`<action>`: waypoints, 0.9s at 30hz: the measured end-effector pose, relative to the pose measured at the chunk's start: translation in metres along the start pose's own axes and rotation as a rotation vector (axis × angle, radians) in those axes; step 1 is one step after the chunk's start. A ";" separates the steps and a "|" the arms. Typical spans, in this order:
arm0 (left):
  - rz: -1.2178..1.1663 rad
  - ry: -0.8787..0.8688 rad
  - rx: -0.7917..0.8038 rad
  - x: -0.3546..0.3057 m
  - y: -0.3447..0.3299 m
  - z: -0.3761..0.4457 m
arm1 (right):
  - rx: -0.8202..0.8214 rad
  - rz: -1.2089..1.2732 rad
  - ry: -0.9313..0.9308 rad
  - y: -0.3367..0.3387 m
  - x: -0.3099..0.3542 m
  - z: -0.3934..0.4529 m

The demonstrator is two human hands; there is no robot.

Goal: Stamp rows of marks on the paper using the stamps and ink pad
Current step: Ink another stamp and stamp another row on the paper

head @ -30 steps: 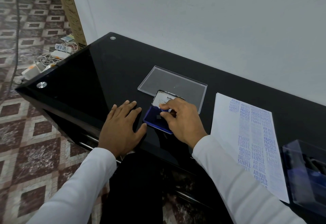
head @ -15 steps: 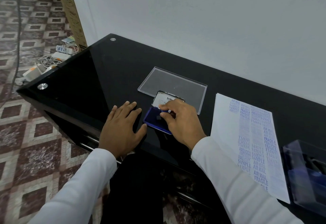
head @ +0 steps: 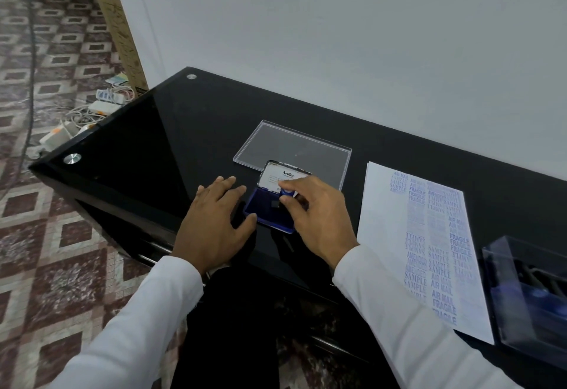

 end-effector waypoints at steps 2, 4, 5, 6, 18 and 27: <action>-0.006 -0.027 -0.005 -0.015 -0.001 0.000 | -0.046 0.017 -0.009 0.011 -0.006 -0.006; -0.017 -0.054 -0.003 -0.033 -0.003 0.003 | -0.095 0.022 -0.006 0.025 -0.013 -0.012; -0.026 -0.068 0.000 -0.043 -0.004 0.005 | -0.117 0.020 -0.009 0.033 -0.017 -0.015; -0.035 -0.081 0.000 -0.054 -0.006 0.007 | -0.136 0.018 -0.016 0.042 -0.023 -0.018; -0.135 -0.228 0.052 -0.162 -0.049 0.028 | -0.268 -0.005 -0.174 0.123 -0.089 -0.067; -0.072 -0.328 0.101 -0.209 -0.080 0.062 | -0.309 -0.043 -0.293 0.164 -0.133 -0.070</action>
Point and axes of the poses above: each hand's wrist, its own z-axis towards the middle knuckle, its own y-axis out of the back of the hand, x = y × z, the point moved 10 cm from there along z, towards the middle knuckle, and after that the axes turned 7 degrees about x, right-handed, at the moved point
